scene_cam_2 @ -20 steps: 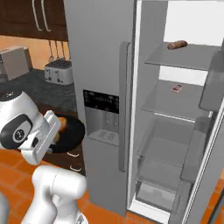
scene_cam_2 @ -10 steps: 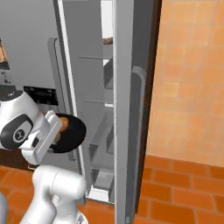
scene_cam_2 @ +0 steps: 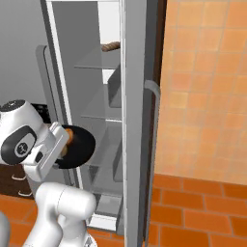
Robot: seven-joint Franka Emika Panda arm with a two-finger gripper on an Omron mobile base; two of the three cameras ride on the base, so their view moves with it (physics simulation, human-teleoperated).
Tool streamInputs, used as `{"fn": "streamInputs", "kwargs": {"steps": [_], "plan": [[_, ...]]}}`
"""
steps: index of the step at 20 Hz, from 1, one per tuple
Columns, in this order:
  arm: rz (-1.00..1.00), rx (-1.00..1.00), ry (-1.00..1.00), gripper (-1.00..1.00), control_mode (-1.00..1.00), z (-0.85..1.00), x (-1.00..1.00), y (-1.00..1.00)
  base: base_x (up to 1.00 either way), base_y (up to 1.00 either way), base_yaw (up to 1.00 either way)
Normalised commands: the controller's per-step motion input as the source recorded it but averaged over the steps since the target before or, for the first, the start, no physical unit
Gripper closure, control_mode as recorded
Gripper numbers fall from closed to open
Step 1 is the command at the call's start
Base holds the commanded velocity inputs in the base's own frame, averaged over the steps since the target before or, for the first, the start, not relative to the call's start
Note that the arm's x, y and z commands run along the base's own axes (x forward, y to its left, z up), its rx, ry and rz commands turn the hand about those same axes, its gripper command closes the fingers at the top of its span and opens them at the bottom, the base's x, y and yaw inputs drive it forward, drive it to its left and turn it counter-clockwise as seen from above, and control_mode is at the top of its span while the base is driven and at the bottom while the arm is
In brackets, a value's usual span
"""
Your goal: Pick the chicken drumstick and potato from their plates and place them in the bowl. Then put the bowl in the fridge.
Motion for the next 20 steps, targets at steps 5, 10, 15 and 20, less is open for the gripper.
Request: {"fn": "streamInputs", "kwargs": {"steps": [5,10,15,20], "plan": [[0.00,0.00,0.00,1.00,1.00,0.00,0.00,0.00,0.00,0.36,-0.02],[0.00,-0.04,-0.05,1.00,-1.00,0.00,0.46,0.02,0.01,0.06,0.00],[0.02,-0.03,-0.09,1.00,-1.00,0.29,0.90,-0.02,0.00,0.00,0.00],[0.04,-0.02,-0.05,1.00,-1.00,0.35,0.89,-0.27,0.00,0.00,0.00]]}}
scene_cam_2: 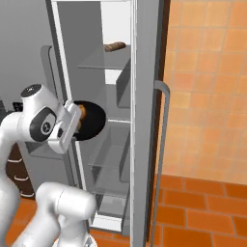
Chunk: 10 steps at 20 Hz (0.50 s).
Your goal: Pick the chicken drumstick and potato from their plates and place them in the bowl. Then put the bowl in the fridge.
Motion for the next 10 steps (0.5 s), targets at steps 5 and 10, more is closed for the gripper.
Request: {"fn": "streamInputs", "kwargs": {"steps": [5,10], "plan": [[0.09,-0.05,0.00,1.00,-1.00,0.00,1.00,-0.17,0.00,0.00,0.00],[0.05,-0.07,0.08,1.00,-1.00,0.02,0.90,0.04,0.00,0.00,0.00]]}}
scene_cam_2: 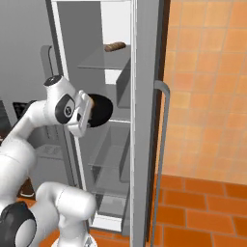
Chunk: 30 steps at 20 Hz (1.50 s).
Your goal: Pick the chicken drumstick and potato from their plates and place them in the bowl. Then put the bowl in the fridge.
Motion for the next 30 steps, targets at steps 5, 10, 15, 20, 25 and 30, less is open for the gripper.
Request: {"fn": "streamInputs", "kwargs": {"steps": [5,10,15,20,25,30], "plan": [[0.11,-0.15,-0.04,1.00,-1.00,-0.09,0.38,-0.02,0.00,0.00,0.00],[0.14,-0.07,-0.18,1.00,-1.00,-0.15,0.06,-0.27,0.00,0.00,0.00],[0.06,0.00,-0.05,1.00,-1.00,-0.18,0.38,-0.39,0.00,0.00,0.00],[0.02,0.00,0.00,1.00,-1.00,-0.06,0.72,-0.22,0.00,0.00,0.00],[0.01,0.00,0.00,1.00,-1.00,-0.01,0.63,-0.09,0.00,0.00,0.00],[0.00,0.00,0.00,1.00,-1.00,-0.11,0.57,0.00,0.00,0.00,0.00]]}}
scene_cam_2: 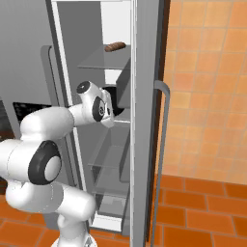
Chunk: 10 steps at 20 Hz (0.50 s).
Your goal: Pick the chicken drumstick and potato from their plates and place them in the bowl. Then put the bowl in the fridge.
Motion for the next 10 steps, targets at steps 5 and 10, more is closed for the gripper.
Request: {"fn": "streamInputs", "kwargs": {"steps": [5,10], "plan": [[0.00,0.00,0.02,1.00,-1.00,-0.22,0.49,0.00,0.00,0.00,0.00],[0.03,0.00,0.05,1.00,-1.00,-0.27,0.17,0.00,0.00,0.00,0.00]]}}
